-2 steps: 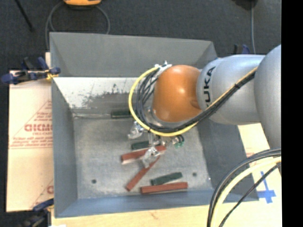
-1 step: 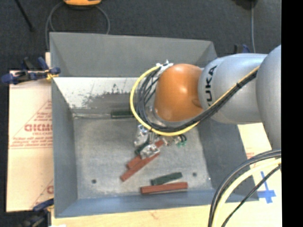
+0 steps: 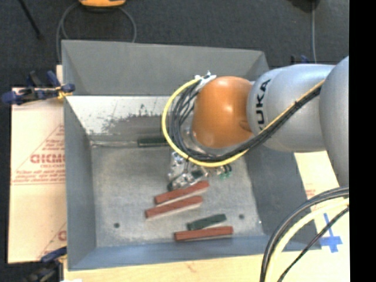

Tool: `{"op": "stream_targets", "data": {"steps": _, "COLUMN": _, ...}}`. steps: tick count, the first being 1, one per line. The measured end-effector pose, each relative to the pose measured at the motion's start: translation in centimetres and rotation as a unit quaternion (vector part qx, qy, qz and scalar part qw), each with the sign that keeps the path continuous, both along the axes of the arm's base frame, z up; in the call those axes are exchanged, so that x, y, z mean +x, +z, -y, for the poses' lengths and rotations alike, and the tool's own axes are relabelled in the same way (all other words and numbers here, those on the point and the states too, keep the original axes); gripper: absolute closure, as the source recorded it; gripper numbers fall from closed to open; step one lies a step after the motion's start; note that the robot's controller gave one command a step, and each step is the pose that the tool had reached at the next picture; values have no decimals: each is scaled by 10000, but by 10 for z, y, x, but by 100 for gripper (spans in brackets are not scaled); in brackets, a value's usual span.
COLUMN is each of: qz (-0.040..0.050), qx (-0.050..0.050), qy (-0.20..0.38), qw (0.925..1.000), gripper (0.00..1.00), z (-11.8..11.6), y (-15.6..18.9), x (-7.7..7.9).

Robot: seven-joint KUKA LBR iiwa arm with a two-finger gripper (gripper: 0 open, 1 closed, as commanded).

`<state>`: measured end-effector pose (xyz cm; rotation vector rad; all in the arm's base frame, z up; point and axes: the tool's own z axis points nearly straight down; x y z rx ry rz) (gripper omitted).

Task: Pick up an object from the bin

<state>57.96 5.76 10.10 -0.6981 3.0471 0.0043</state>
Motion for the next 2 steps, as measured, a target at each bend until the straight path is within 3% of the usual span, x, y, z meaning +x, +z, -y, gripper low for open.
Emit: {"op": "stream_targets", "data": {"steps": 2, "qz": -60, "qx": -19, "qy": -18, "qw": 10000, "gripper": 100, "z": 1, "y": 5, "x": -3}}
